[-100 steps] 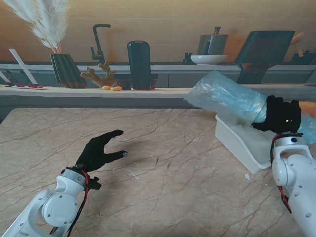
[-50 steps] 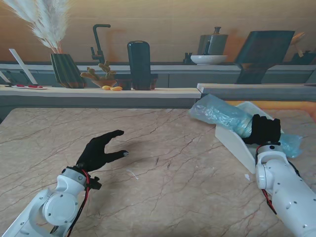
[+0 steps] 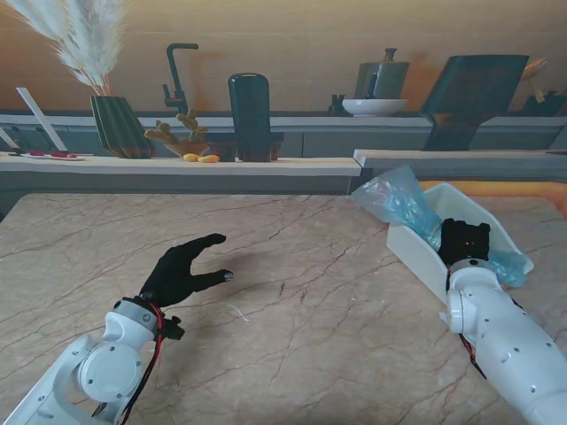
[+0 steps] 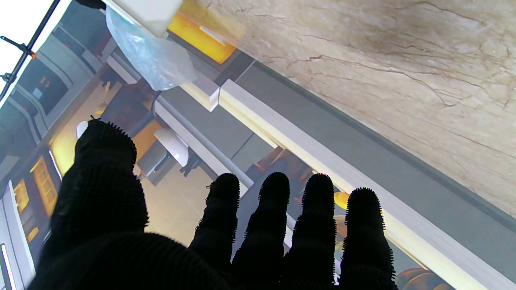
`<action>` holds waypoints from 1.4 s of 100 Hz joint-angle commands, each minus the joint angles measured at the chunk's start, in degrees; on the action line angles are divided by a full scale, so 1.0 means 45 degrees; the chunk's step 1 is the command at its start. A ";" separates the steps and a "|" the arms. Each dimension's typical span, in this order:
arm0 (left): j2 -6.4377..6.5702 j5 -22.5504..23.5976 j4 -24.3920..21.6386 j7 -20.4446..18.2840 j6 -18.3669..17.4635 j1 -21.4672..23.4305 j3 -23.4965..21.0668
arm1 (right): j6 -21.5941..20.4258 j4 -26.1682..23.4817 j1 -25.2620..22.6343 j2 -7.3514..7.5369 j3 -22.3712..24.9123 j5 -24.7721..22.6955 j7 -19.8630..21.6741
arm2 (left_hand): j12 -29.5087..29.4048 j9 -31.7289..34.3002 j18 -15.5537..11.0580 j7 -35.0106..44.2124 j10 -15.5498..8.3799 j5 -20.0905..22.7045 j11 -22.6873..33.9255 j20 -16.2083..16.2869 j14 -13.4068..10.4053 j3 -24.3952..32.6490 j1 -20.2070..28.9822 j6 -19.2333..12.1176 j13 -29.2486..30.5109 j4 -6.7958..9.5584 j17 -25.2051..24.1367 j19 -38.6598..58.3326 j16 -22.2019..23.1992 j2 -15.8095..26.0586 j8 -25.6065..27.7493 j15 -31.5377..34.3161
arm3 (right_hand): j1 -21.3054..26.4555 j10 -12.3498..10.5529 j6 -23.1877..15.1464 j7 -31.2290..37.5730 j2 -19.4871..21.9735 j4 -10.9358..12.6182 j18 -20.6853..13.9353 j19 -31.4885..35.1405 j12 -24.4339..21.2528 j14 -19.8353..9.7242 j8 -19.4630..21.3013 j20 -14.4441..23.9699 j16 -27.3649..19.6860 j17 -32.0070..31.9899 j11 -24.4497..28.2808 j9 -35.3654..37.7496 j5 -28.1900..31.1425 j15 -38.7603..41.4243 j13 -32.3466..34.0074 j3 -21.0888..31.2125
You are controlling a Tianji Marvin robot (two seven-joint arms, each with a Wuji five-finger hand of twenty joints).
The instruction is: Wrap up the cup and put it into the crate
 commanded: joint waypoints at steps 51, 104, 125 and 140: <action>-0.0099 -0.0024 -0.0041 0.0374 0.0161 0.0192 -0.0028 | 0.0719 -0.1792 -0.1290 -0.0151 0.0832 -0.0480 0.1717 | -0.0112 0.0381 0.0042 0.0160 0.0016 0.0421 -0.0237 -0.0127 0.0174 -0.0345 0.0268 -0.0403 0.0358 0.0292 0.0053 0.0331 -0.0033 0.0913 -0.0090 -0.0089 | 0.1941 0.0648 -0.2248 -0.4357 0.3598 0.1147 0.0665 -0.4245 -0.0605 0.0287 0.2185 0.0558 -0.1089 -0.3204 -0.1653 -0.5607 -0.2985 -0.3086 -0.4815 0.2044; -0.0093 -0.0071 -0.0041 0.0319 0.0197 0.0182 -0.0031 | -0.0549 -0.4243 -0.2753 -0.0056 0.2766 -0.2208 0.1477 | -0.0099 0.0397 0.0033 0.0184 0.0014 0.0412 -0.0226 -0.0179 0.0184 -0.0381 0.0313 -0.0410 0.0380 0.0289 0.0030 0.0430 -0.0016 0.0933 -0.0083 -0.0057 | 0.1198 0.0796 -0.1783 -0.4638 0.2854 0.0775 0.0805 -0.4791 -0.0805 0.0343 0.2274 0.0744 -0.1276 -0.3457 -0.1778 -0.6507 -0.3480 -0.3378 -0.5188 0.2208; -0.0084 -0.0066 -0.0023 0.0270 0.0208 0.0172 -0.0045 | -0.1587 -0.5743 -0.3764 -0.0100 0.3908 -0.2569 0.1186 | -0.0098 0.0393 0.0033 0.0189 -0.0007 0.0414 -0.0226 -0.0202 0.0166 -0.0383 0.0313 -0.0422 0.0362 0.0290 0.0028 0.0434 -0.0019 0.0903 -0.0079 -0.0065 | 0.1171 0.0809 -0.1850 -0.4789 0.2912 0.0572 0.0819 -0.5057 -0.0861 0.0322 0.2293 0.0831 -0.1344 -0.3463 -0.1835 -0.6543 -0.3351 -0.3568 -0.5312 0.2183; -0.0088 -0.0014 -0.0034 0.0334 0.0144 0.0248 -0.0141 | -0.2734 -0.6813 -0.4449 -0.0162 0.4533 -0.2615 0.0546 | -0.0097 0.0377 0.0046 0.0195 -0.0010 0.0408 -0.0227 -0.0212 0.0146 -0.0390 0.0290 -0.0438 0.0362 0.0289 0.0033 0.0435 -0.0022 0.0881 -0.0074 -0.0071 | 0.1039 0.0816 -0.1992 -0.4824 0.3116 0.0460 0.0846 -0.5199 -0.0888 0.0388 0.2342 0.0908 -0.1309 -0.3388 -0.1866 -0.6364 -0.3179 -0.3546 -0.5103 0.2020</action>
